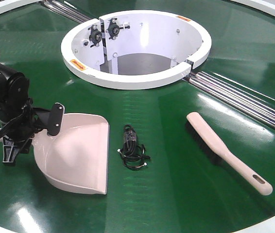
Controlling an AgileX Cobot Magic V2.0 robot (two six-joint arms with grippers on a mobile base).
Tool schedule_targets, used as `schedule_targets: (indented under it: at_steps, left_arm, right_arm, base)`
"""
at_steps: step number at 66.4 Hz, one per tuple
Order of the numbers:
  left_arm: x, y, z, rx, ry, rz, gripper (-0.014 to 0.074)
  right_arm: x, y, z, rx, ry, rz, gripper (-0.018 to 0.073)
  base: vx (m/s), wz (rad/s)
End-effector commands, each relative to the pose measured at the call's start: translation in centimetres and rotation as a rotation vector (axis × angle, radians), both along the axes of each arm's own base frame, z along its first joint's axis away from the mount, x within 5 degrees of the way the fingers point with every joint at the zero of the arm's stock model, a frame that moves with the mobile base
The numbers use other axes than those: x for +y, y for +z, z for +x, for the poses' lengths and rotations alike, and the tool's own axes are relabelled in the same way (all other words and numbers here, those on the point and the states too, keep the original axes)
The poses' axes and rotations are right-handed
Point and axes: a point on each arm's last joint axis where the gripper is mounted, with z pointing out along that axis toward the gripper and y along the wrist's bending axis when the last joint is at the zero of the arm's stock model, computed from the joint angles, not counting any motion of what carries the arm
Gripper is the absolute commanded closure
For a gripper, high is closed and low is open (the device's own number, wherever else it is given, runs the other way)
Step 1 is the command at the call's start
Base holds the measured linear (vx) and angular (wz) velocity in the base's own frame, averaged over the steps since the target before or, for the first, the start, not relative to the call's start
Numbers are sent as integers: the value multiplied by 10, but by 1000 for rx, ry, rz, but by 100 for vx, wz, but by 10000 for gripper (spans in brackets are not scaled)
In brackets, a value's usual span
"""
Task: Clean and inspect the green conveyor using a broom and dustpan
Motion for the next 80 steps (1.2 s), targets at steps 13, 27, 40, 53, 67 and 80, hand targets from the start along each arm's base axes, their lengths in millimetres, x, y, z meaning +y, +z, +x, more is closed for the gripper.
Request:
schedule_targets:
  at_steps: [13, 27, 40, 53, 67, 80]
  left_arm:
    - [-1, 23, 1, -75, 4, -15, 603]
    - [-1, 23, 1, -75, 4, -15, 603]
    - [-1, 23, 1, -75, 4, -15, 603]
    - [-1, 23, 1, -75, 4, -15, 603]
    - [-1, 23, 1, -75, 4, -15, 603]
    - [-1, 23, 1, -76, 3, -14, 603]
  right_arm:
    - [0, 6, -1, -77, -7, 4, 568]
    - [-2, 23, -4, -235, -2, 148, 568]
    - [-2, 64, -7, -274, 8, 204, 568]
    - [3, 105, 20, 74, 14, 115, 568]
    - [8, 119, 61, 412, 27, 57, 568]
    - [9, 104, 85, 552, 19, 43, 564]
  base:
    - [0, 0]
    - [0, 0]
    - [0, 0]
    - [0, 0]
    - [0, 0]
    - [0, 0]
